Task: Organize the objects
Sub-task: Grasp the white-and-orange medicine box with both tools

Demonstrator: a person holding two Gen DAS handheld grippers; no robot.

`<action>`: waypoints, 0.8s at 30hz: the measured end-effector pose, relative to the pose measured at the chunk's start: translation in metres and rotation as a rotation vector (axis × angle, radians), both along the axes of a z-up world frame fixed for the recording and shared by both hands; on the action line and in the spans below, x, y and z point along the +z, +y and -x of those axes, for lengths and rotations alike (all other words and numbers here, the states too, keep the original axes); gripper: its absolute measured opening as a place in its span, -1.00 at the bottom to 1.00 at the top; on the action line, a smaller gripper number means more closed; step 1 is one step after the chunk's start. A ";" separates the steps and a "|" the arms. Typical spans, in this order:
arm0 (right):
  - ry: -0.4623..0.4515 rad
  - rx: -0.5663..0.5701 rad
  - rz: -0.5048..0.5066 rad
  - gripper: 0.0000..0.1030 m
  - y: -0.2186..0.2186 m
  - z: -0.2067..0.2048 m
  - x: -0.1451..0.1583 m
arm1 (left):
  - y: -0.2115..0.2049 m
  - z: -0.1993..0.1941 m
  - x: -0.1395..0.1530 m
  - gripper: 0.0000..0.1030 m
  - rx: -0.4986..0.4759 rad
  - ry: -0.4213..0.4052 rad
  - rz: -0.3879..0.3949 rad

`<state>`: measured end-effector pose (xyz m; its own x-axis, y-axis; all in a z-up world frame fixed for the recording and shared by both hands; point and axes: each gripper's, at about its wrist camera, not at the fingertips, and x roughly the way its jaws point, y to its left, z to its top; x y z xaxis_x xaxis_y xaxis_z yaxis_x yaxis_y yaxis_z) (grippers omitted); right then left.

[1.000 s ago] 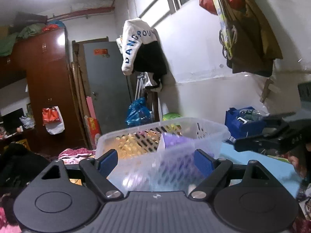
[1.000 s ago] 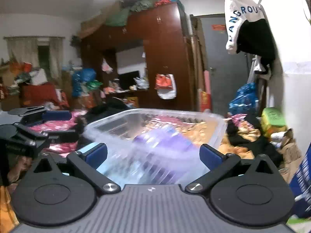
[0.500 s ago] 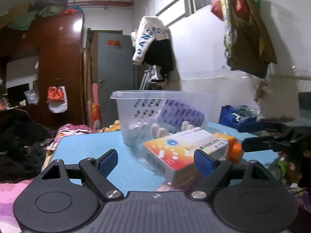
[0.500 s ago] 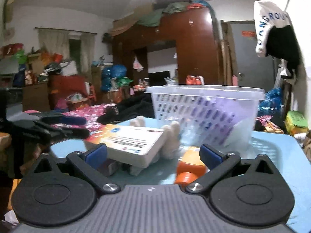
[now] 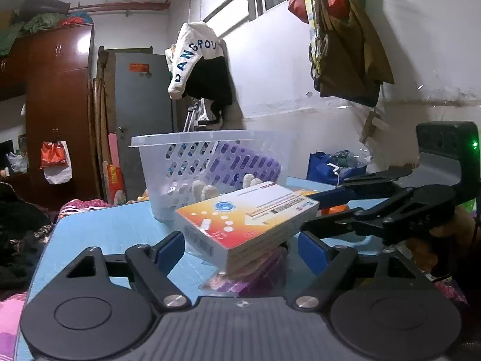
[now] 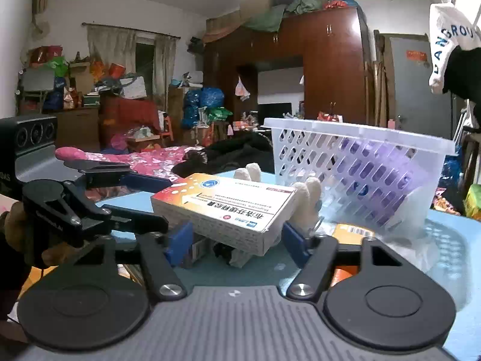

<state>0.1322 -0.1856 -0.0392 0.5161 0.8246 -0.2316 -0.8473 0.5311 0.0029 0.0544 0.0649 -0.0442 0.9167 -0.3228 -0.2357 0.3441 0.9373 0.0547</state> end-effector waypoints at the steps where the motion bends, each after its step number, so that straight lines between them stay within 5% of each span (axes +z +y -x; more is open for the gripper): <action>1: 0.003 0.003 -0.001 0.14 -0.001 -0.001 0.000 | 0.000 -0.001 0.000 0.53 -0.007 0.002 0.007; 5: 0.006 -0.003 0.001 0.09 -0.002 0.002 -0.001 | 0.002 -0.001 0.000 0.13 0.025 -0.001 0.005; 24: -0.004 -0.036 0.018 -0.11 0.003 0.003 -0.006 | -0.009 0.002 -0.001 0.01 0.060 -0.037 -0.070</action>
